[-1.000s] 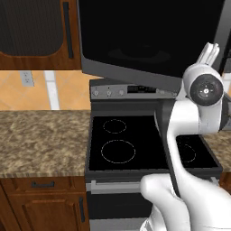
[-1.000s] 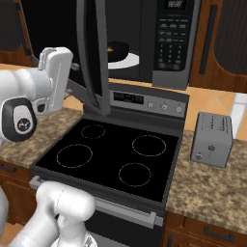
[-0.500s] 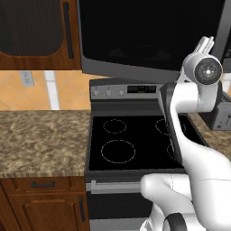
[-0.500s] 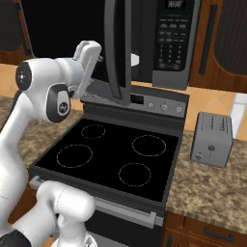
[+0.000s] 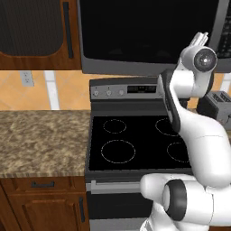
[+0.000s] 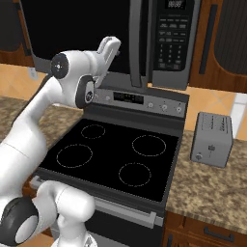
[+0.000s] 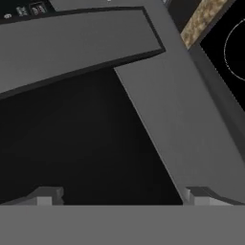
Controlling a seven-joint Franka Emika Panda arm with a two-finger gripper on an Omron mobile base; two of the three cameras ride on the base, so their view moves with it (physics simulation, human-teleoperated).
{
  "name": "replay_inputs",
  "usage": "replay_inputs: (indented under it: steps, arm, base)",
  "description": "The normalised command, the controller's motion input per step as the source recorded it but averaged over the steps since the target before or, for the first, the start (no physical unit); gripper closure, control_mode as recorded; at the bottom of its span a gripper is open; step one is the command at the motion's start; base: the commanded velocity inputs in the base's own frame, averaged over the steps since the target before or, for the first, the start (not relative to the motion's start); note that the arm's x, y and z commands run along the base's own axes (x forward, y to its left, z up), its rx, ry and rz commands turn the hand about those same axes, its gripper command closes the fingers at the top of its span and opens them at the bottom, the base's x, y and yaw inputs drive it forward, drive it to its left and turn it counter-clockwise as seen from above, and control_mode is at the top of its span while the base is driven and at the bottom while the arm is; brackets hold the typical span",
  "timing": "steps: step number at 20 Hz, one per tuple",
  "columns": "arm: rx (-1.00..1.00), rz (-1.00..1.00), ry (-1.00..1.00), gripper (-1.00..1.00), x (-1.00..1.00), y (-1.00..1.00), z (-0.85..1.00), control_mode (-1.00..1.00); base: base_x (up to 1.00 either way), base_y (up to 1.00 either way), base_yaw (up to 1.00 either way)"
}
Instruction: Pick the lemon from the sink and place it in the bowl. Then pick the bowl and place it in the microwave. Then close the microwave door and press the start button.
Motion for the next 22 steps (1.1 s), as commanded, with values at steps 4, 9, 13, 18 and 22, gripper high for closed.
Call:
replay_inputs:
  steps: [4, 9, 13, 18, 22]
  arm:
    - [0.03, 0.05, 0.0, -1.0, 0.6, -0.25, -0.01, -1.0]
    - [0.03, 0.05, 0.0, -1.0, 0.59, -0.23, -0.02, -1.0]
    - [0.01, 0.04, 0.0, -1.0, 0.51, -0.14, -0.03, -1.0]
    - [0.0, 0.02, -0.01, -1.0, 0.04, -0.03, 0.0, -1.0]
    - [0.0, 0.0, -0.11, -1.0, -0.78, 0.01, 0.05, -1.0]
  base:
    - [0.0, 0.0, 0.0]
    - [0.0, 0.0, 0.0]
    - [0.0, 0.0, 0.0]
    - [0.0, 0.0, 0.0]
    - [0.0, 0.0, 0.0]
